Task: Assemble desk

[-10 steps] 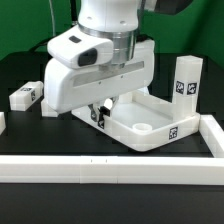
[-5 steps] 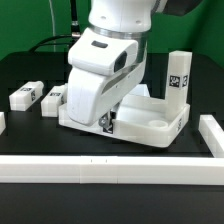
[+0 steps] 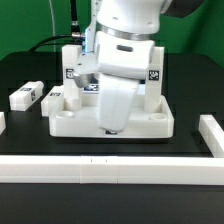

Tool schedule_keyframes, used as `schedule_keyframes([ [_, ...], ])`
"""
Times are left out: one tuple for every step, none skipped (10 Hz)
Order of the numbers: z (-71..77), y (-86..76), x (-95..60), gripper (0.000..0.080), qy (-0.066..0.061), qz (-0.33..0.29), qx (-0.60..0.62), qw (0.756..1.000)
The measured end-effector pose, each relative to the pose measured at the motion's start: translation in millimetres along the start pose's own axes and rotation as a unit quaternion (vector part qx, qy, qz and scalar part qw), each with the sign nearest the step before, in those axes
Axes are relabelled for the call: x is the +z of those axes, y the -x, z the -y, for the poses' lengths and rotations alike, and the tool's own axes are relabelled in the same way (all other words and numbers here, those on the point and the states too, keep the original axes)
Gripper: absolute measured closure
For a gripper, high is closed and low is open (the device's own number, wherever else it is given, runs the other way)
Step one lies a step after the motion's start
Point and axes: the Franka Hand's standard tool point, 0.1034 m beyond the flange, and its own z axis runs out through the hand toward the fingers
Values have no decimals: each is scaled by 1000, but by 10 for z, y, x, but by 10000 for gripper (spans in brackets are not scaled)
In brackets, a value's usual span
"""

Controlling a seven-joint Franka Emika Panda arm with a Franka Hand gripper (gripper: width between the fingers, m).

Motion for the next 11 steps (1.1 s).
schedule_keyframes([
  [-68, -88, -25, 739, 1, -2, -1, 1000],
  [-131, -163, -37, 739, 3, -3, -3, 1000],
  [-203, -231, -53, 739, 2, -3, -3, 1000],
  [-283, -281, -69, 739, 4, -2, -3, 1000],
  [-348, -312, -82, 739, 4, 1, 2, 1000],
  [-411, -336, -94, 739, -1, 3, 5, 1000],
  [-479, -349, -111, 739, -6, 5, 6, 1000],
  [-558, -352, -125, 739, -8, 7, 6, 1000],
  [-608, -351, -128, 739, -11, 9, 7, 1000],
  [-665, -347, -143, 739, -12, 11, 7, 1000],
  [-721, -360, -181, 739, -11, 11, 9, 1000],
])
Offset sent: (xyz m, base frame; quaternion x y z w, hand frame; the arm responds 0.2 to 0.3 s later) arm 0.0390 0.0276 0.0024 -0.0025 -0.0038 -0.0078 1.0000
